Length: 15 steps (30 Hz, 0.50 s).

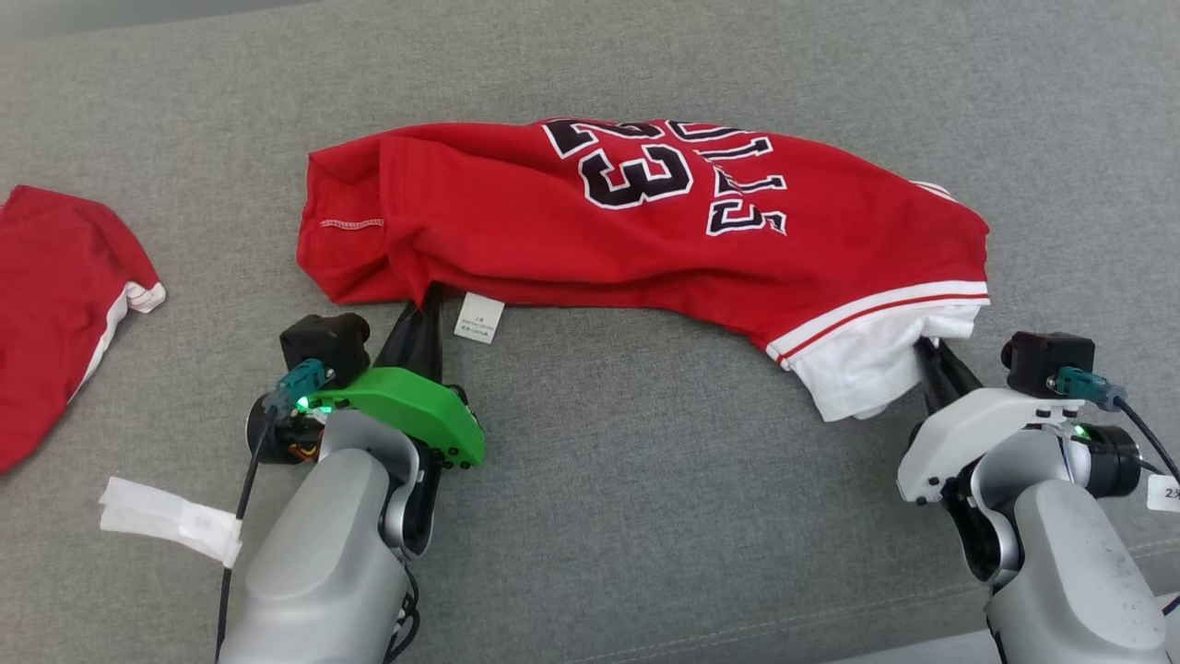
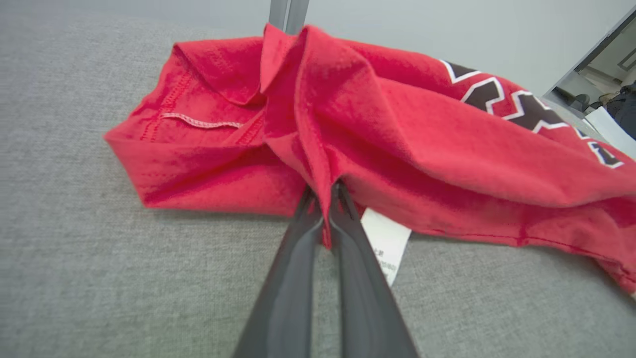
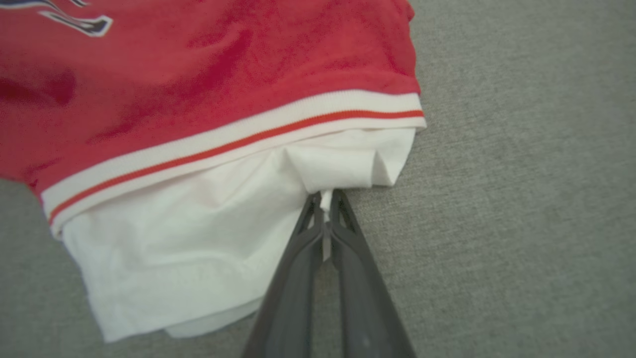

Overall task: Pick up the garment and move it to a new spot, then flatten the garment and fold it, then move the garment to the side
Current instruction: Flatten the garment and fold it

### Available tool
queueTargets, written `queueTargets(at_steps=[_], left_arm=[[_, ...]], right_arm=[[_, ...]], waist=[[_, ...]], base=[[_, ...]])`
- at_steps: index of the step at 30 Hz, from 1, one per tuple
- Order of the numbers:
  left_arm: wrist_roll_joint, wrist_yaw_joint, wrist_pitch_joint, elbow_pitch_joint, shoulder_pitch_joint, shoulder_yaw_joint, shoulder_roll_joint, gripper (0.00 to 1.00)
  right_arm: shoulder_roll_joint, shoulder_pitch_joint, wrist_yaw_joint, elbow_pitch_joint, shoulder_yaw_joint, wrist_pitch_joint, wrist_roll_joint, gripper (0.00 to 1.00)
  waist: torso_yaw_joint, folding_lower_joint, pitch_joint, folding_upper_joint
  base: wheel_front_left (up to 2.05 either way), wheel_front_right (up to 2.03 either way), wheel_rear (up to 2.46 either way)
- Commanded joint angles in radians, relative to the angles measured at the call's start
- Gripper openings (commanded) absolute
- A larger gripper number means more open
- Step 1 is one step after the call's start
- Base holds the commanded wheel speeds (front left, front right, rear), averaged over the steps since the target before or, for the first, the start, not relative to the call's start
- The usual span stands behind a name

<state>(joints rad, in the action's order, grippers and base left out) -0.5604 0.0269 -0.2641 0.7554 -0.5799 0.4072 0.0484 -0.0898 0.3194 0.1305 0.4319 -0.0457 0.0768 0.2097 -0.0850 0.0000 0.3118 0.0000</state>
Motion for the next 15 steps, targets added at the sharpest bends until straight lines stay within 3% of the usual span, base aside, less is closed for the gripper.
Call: queueTargets(at_steps=[1,7,15], left_arm=[[0.006,0.008,0.0,-0.026,0.026,-0.015,0.004,0.0],[-0.021,0.045,0.0,-0.199,0.099,-0.074,0.004,0.0],[-0.157,0.077,0.001,-0.409,0.115,-0.085,0.004,0.0]], right_arm=[[-0.001,-0.012,0.0,-0.027,0.005,-0.023,0.007,0.0],[0.008,-0.081,0.0,-0.244,0.007,-0.079,0.085,0.0],[-0.006,-0.096,0.0,-0.563,-0.016,-0.036,0.158,0.0]], waist=[[0.006,0.0,-0.008,0.0],[0.012,0.0,-0.049,0.0],[0.009,0.0,-0.093,0.0]], base=[[0.0,0.0,0.0],[0.0,0.0,0.0],[0.0,0.0,0.0]])
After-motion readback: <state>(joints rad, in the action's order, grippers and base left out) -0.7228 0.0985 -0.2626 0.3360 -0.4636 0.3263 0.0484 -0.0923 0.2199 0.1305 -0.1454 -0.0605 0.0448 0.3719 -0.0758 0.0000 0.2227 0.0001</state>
